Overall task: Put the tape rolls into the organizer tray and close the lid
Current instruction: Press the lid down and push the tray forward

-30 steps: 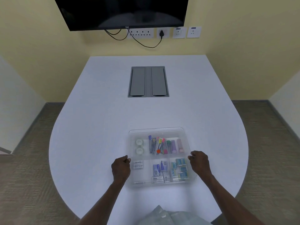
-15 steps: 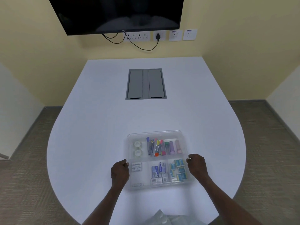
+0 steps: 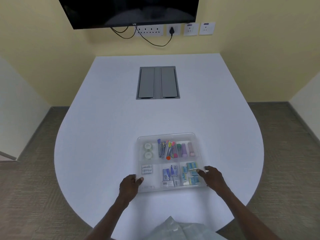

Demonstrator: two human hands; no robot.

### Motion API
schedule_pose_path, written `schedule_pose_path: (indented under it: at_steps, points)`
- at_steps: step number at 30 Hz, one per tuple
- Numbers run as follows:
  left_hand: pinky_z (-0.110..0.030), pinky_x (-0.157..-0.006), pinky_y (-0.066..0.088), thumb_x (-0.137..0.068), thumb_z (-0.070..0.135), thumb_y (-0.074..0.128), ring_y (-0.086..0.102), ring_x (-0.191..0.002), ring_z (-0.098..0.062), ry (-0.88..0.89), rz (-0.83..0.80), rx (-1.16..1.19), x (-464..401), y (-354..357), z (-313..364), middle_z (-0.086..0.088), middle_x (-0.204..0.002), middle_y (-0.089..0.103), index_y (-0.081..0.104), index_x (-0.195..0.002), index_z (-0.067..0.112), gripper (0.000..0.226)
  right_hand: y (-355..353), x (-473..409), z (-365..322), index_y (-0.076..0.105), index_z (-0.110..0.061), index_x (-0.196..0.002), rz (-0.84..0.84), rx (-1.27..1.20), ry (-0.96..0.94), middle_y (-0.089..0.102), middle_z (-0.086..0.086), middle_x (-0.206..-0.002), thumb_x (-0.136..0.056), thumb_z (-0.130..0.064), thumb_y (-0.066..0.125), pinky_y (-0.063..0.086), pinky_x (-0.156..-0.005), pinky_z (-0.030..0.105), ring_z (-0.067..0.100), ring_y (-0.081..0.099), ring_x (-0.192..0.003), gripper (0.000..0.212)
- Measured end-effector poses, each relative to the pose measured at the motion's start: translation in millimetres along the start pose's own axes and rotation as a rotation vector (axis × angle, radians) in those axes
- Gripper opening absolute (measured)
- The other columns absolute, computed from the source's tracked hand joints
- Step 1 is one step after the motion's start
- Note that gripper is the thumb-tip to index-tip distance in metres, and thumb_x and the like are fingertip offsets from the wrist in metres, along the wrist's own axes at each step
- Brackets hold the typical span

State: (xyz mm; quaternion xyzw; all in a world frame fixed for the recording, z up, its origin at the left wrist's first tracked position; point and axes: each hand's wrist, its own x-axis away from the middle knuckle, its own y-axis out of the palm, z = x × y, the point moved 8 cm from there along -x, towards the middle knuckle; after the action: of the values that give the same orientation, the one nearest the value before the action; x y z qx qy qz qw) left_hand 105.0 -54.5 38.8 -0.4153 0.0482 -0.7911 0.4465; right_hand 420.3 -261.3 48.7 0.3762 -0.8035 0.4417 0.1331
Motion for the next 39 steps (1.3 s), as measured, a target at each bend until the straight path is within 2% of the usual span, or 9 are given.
schedule_pose_path:
  at_steps: [4,8,16,18,20,24,29,33,39]
  points:
    - [-0.035,-0.073,0.059,-0.077,0.033,0.084,0.068,-0.086,-0.022,0.031,-0.062,0.062,18,4,-7,-0.006,-0.099,0.073,0.070,-0.100,0.013,0.033,8,8,14,0.055,-0.023,-0.117,-0.097,0.000,-0.025,0.064,0.002,-0.107,-0.063,-0.053,0.080,0.055,-0.087,0.042,0.022,0.062,-0.097,0.066]
    - [-0.043,-0.081,0.059,-0.072,0.030,0.088,0.069,-0.076,-0.025,0.036,-0.048,0.057,22,4,-6,-0.006,-0.094,0.075,0.071,-0.097,0.014,0.034,9,13,8,0.059,-0.014,-0.107,-0.142,-0.021,-0.044,0.070,0.010,-0.095,-0.067,-0.029,0.086,0.055,-0.059,0.028,0.017,0.060,-0.069,0.051]
    - [-0.012,-0.064,0.038,-0.077,0.022,0.084,0.060,-0.081,-0.017,0.083,0.043,-0.075,23,7,-2,0.007,-0.083,0.064,0.063,-0.086,0.022,0.023,16,10,10,0.050,-0.009,-0.111,-0.087,0.216,-0.063,0.061,0.013,-0.109,-0.070,-0.038,0.079,0.050,-0.085,0.041,0.029,0.058,-0.098,0.058]
    - [-0.018,-0.070,0.045,-0.072,0.033,0.085,0.063,-0.091,-0.024,0.103,0.060,-0.134,25,7,1,-0.001,-0.092,0.066,0.066,-0.094,0.013,0.035,13,19,1,0.048,-0.007,-0.114,-0.069,0.259,-0.077,0.058,0.014,-0.110,-0.074,-0.038,0.078,0.049,-0.085,0.040,0.031,0.057,-0.101,0.059]
    - [-0.034,-0.093,0.049,-0.071,0.039,0.085,0.058,-0.116,-0.032,0.147,0.095,-0.260,24,10,3,-0.013,-0.119,0.062,0.060,-0.126,0.009,0.067,10,29,-11,0.039,-0.005,-0.129,-0.013,0.387,-0.127,0.050,0.017,-0.121,-0.078,-0.040,0.074,0.049,-0.089,0.042,0.034,0.052,-0.112,0.071]
    - [-0.039,-0.126,0.013,-0.089,0.025,0.071,0.007,-0.156,-0.034,0.337,0.089,-0.467,44,26,35,-0.018,-0.166,0.008,0.015,-0.158,0.006,0.091,22,44,-39,0.006,-0.007,-0.152,0.064,0.647,-0.390,0.011,0.027,-0.156,-0.082,-0.043,0.070,0.033,-0.111,0.050,0.042,0.018,-0.143,0.101]
    - [-0.050,-0.127,0.001,-0.089,0.051,0.064,-0.018,-0.154,-0.040,0.376,0.023,-0.556,46,56,51,-0.026,-0.162,-0.022,-0.006,-0.157,0.001,0.110,43,43,-48,-0.009,-0.007,-0.151,0.021,0.629,-0.406,-0.023,0.029,-0.154,-0.082,-0.069,0.051,0.004,-0.119,0.050,0.042,-0.017,-0.145,0.111]
    - [-0.053,-0.125,0.001,-0.072,0.068,0.072,-0.022,-0.152,-0.042,0.251,-0.003,-0.571,35,64,46,-0.028,-0.160,-0.027,-0.014,-0.153,-0.007,0.139,47,31,-38,-0.015,-0.004,-0.149,-0.024,0.575,-0.329,-0.030,0.031,-0.150,-0.072,-0.079,0.052,0.001,-0.119,0.052,0.043,-0.024,-0.142,0.127]
    - [-0.052,-0.126,0.000,-0.067,0.069,0.075,-0.022,-0.153,-0.039,0.229,0.027,-0.564,27,67,39,-0.024,-0.161,-0.028,-0.017,-0.153,-0.005,0.146,48,24,-30,-0.015,0.000,-0.148,-0.039,0.521,-0.325,-0.030,0.028,-0.152,-0.070,-0.080,0.053,0.001,-0.121,0.047,0.039,-0.022,-0.144,0.131]
